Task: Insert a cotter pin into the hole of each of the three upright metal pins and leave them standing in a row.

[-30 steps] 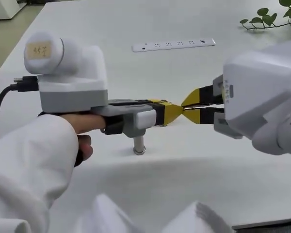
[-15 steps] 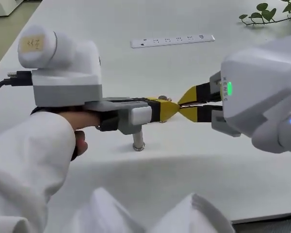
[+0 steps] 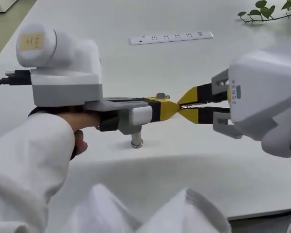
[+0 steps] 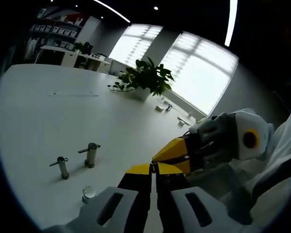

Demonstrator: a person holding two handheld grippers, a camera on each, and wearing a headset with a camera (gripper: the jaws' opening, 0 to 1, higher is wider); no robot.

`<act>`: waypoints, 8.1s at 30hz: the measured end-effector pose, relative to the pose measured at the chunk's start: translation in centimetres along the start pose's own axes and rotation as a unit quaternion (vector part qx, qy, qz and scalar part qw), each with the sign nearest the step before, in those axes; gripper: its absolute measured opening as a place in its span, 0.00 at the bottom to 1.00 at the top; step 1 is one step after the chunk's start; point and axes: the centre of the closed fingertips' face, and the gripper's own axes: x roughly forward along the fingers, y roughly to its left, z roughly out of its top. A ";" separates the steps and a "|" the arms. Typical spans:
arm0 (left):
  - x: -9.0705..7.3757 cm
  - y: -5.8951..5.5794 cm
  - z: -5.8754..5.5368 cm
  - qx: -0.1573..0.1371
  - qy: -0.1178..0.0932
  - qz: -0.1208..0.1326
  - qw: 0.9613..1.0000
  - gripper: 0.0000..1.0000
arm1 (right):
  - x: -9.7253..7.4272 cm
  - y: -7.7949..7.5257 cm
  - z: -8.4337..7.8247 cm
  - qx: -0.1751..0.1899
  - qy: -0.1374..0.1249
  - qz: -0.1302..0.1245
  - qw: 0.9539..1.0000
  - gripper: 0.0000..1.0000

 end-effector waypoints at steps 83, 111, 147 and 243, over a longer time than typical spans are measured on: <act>-3.1 -0.3 -3.5 0.248 0.082 -0.073 0.962 0.09 | 0.5 4.7 1.3 0.376 -0.139 0.239 0.884 0.00; -2.8 8.5 -4.2 0.229 0.129 0.043 0.964 0.17 | 6.7 2.6 -2.9 0.327 -0.079 0.222 0.915 0.00; -2.8 8.6 -4.4 0.282 0.159 0.022 0.946 0.09 | 9.8 2.9 -2.1 0.293 -0.083 0.261 0.916 0.00; -8.0 7.9 -8.4 0.165 0.095 0.087 0.978 0.98 | 8.4 2.4 -0.6 0.283 -0.113 0.190 0.933 0.07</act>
